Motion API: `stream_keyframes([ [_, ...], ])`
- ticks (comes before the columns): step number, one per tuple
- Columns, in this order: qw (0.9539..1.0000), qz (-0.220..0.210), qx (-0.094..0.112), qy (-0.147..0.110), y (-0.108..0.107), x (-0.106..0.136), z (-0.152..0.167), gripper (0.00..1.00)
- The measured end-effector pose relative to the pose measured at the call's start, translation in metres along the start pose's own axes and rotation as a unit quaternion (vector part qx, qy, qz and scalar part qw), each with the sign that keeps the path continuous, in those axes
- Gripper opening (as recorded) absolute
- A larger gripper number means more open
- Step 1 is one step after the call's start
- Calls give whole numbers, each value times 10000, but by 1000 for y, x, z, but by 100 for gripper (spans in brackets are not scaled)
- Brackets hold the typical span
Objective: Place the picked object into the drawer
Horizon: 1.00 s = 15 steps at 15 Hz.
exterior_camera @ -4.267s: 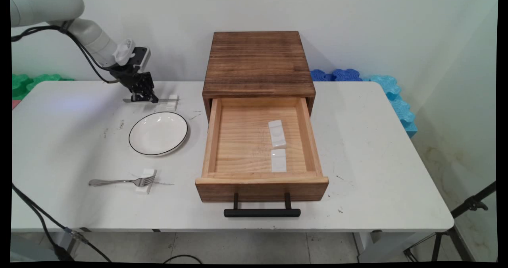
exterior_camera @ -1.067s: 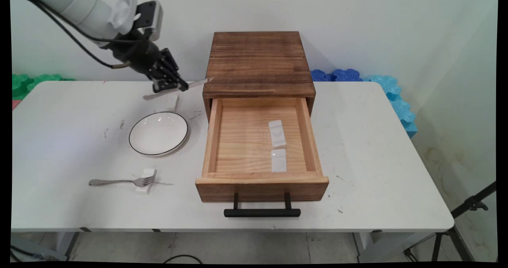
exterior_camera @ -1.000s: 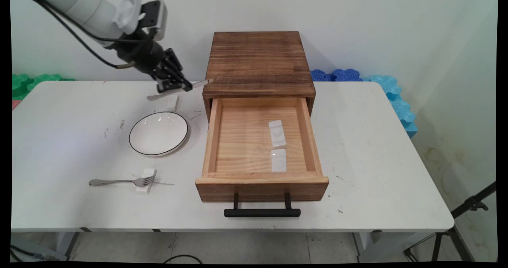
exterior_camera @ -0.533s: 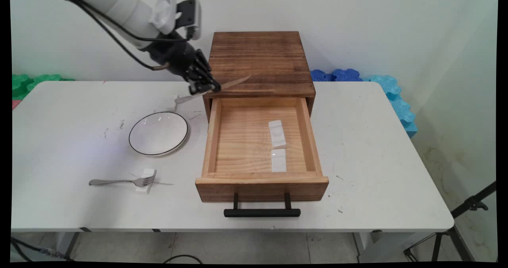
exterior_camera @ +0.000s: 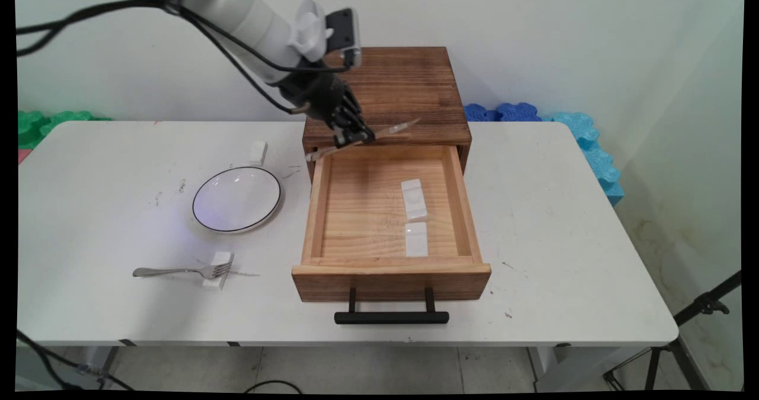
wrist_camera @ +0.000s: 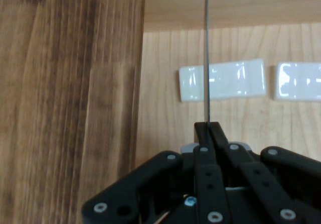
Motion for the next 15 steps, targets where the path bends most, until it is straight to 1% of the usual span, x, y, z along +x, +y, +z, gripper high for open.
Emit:
stream_keyframes([
  [6,10000,-42,-16,-48,4,21,31,0],
  [15,9997,-85,-68,-223,7,26,69,0],
])
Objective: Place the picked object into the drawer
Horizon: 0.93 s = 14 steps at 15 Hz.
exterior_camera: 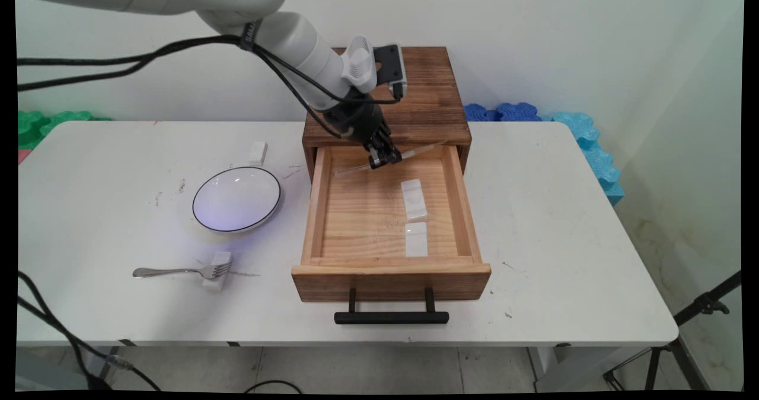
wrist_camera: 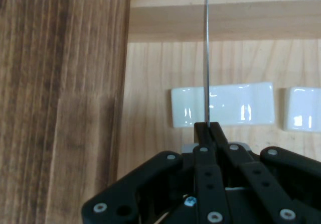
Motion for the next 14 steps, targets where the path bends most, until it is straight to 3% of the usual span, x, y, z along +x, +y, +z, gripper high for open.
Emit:
stream_keyframes([
  [14,9998,-47,-104,-174,2,-13,22,0],
])
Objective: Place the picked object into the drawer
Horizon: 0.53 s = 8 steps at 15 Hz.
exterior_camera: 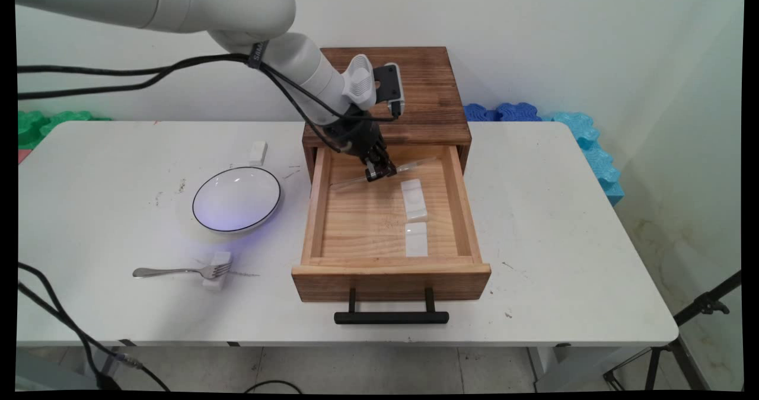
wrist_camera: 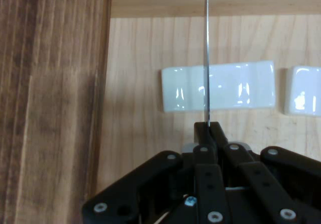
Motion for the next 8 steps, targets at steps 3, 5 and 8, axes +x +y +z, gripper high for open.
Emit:
stream_keyframes([
  [3,10000,-5,-17,-15,1,-4,-1,0],
  [5,10000,3,5,-1,1,-4,3,0],
  [8,10000,3,-23,-11,-1,-4,16,0],
])
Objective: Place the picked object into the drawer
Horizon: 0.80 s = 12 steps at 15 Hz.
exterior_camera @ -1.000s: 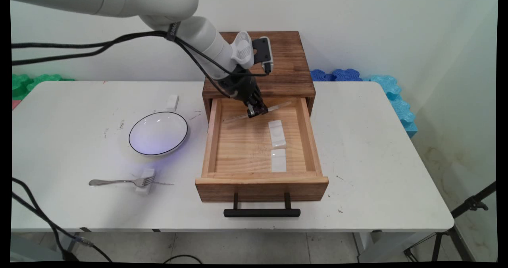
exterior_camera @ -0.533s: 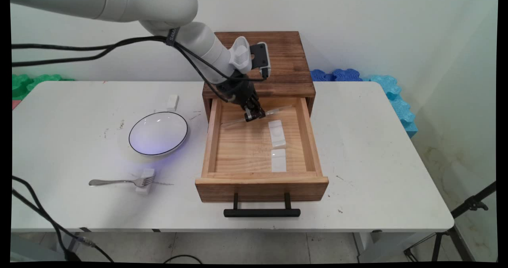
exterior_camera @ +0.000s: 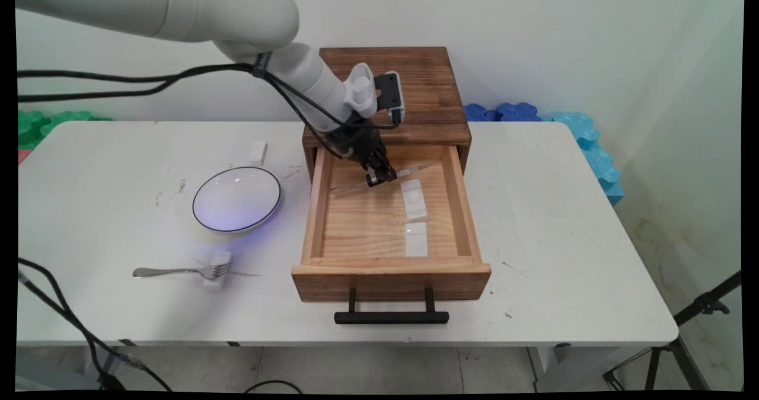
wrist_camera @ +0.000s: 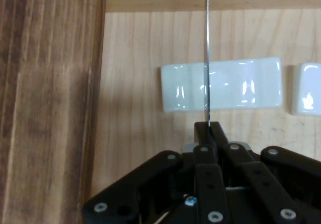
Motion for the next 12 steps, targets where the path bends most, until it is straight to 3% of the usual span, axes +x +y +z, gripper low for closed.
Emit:
stream_keyframes([
  [12,10000,-12,-80,-43,-7,-4,42,0],
])
